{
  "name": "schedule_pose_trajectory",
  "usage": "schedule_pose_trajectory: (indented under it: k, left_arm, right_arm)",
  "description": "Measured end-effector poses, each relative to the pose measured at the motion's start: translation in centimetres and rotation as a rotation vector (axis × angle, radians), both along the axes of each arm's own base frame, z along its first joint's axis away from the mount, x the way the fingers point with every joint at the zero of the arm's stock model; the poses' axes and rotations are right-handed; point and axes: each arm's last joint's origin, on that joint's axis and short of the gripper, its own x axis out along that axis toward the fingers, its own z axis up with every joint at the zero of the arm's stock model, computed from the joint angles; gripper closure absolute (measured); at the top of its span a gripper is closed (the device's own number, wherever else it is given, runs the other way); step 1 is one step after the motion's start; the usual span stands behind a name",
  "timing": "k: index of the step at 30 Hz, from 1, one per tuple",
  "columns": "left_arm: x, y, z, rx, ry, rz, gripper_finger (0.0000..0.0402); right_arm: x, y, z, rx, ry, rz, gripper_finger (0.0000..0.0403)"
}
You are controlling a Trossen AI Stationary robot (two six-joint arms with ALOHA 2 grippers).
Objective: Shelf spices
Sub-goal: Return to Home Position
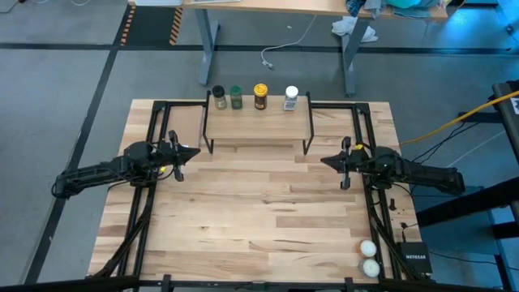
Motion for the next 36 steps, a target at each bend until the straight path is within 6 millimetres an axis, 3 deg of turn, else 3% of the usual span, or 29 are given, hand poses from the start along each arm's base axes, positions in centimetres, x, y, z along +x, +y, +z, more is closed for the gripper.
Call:
schedule_pose_trajectory:
  k: [6,14,36]
  left_arm:
    - [0.00,0.00,0.00,-0.032,-0.010,-0.002,0.0401]
    - [0.09,-0.34,-0.06,-0.239,-0.056,-0.089,0.0401]
    - [0.09,-0.35,-0.07,-0.243,-0.055,-0.092,0.0402]
  right_arm:
    - [0.01,0.04,0.01,-0.006,0.000,0.014,0.0400]
    - [0.00,-0.21,0.01,0.062,-0.008,-0.075,0.0400]
    - [0.00,-0.28,0.03,0.060,-0.010,-0.098,0.0400]
